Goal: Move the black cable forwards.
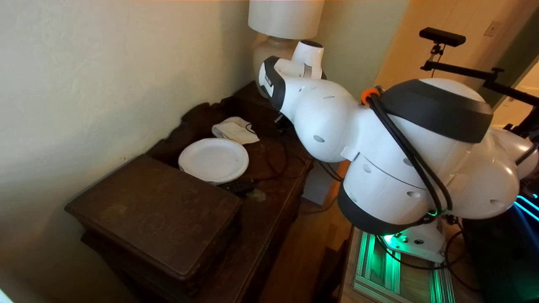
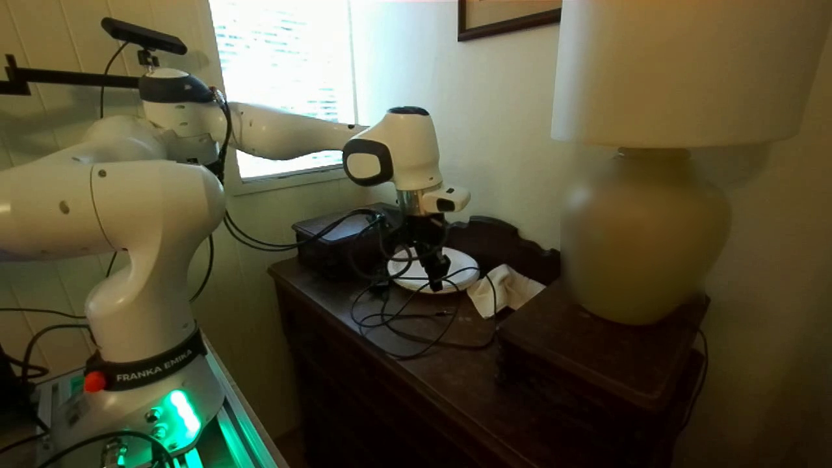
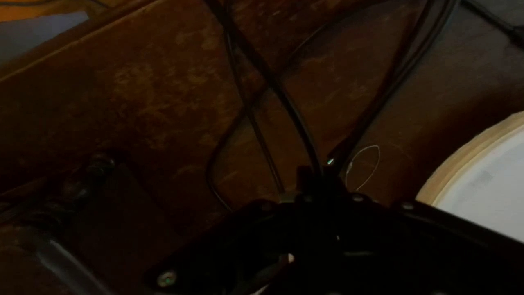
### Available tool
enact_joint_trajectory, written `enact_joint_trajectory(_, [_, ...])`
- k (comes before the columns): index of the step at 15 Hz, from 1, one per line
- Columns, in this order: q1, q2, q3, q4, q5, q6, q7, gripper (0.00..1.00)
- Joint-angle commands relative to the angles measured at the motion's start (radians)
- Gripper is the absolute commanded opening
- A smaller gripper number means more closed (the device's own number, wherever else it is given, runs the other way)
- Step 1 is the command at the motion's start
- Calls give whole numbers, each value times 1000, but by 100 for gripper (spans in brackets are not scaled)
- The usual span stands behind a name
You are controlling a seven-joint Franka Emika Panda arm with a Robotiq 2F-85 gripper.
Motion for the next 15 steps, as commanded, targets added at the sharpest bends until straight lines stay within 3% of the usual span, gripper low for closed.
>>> enact_joint_trajectory(1, [-25,-93,92,29,54,124,16,2])
enact_joint_trajectory(6, [-69,-185,212,48,89,270,14,2])
enact_joint_trajectory(15, [-222,-388,396,99,43,482,1,2])
